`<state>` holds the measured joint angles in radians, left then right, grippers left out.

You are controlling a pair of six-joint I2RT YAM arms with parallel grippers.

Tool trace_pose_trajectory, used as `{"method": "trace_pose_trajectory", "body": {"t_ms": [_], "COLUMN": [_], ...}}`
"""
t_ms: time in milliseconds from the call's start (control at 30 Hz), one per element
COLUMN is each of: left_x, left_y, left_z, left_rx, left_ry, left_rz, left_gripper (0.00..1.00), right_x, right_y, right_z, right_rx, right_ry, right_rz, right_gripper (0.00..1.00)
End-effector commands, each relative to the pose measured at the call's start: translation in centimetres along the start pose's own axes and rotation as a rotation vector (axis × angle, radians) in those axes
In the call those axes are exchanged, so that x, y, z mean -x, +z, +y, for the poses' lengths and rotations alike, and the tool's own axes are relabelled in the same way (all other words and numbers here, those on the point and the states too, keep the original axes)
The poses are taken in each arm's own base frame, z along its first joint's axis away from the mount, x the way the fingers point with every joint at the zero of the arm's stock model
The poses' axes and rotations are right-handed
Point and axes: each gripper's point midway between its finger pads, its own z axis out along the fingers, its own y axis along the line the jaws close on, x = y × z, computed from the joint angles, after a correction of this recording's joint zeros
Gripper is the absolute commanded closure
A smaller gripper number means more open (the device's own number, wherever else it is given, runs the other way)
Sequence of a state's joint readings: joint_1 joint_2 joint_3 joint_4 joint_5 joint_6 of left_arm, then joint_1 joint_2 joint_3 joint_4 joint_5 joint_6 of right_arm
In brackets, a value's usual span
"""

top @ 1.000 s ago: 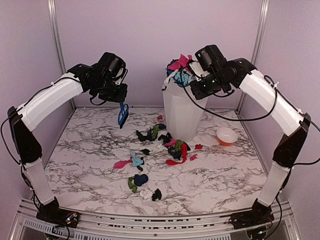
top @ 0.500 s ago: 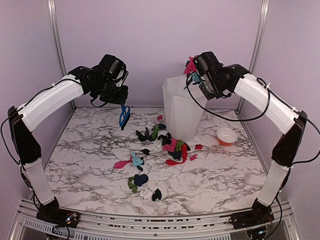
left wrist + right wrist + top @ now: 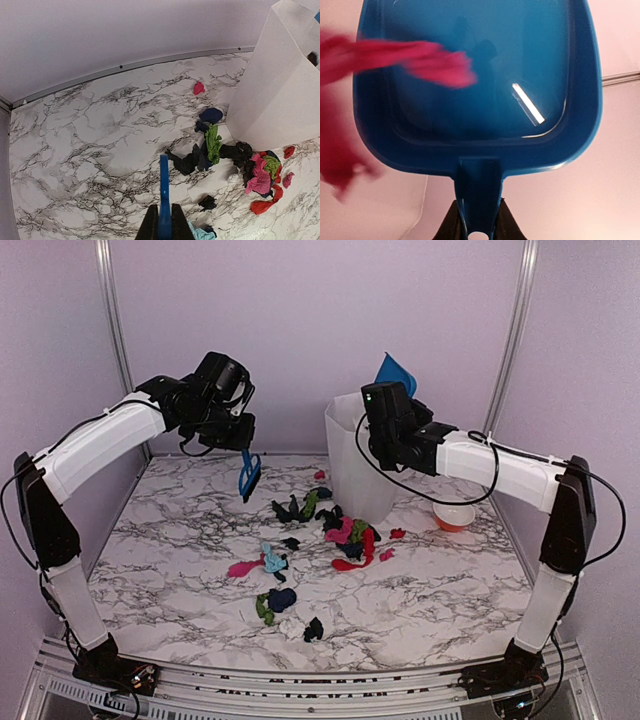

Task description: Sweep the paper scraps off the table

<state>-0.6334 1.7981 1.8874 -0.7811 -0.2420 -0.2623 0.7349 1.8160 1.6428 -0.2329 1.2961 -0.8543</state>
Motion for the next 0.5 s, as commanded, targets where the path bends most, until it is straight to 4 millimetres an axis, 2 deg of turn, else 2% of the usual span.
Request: {"method": "trace_pose_trajectory", "body": {"t_ms": [0, 333, 467], "left_x": [1.4, 2.4, 3.4], "left_y": [-1.4, -1.3, -0.9], "left_z": [0.2, -0.5, -1.2], "left_rx": [-0.030, -0.071, -0.110], "left_ry": [-0.019, -0.050, -0.093], "left_rz": [-0.058, -0.092, -0.116], "left_gripper": [1.00, 1.00, 1.00], "right_x": [0.0, -0.2, 0.5], "right_y": [-0.8, -1.3, -1.6], "right_z": [-5.5, -6.7, -7.1], "right_rx": [-0.110, -0.128, -0.039], "right_ry": [0.092, 0.123, 0.212], "right_rz": [0.009, -0.013, -0.060], "right_gripper": [1.00, 1.00, 1.00]}}
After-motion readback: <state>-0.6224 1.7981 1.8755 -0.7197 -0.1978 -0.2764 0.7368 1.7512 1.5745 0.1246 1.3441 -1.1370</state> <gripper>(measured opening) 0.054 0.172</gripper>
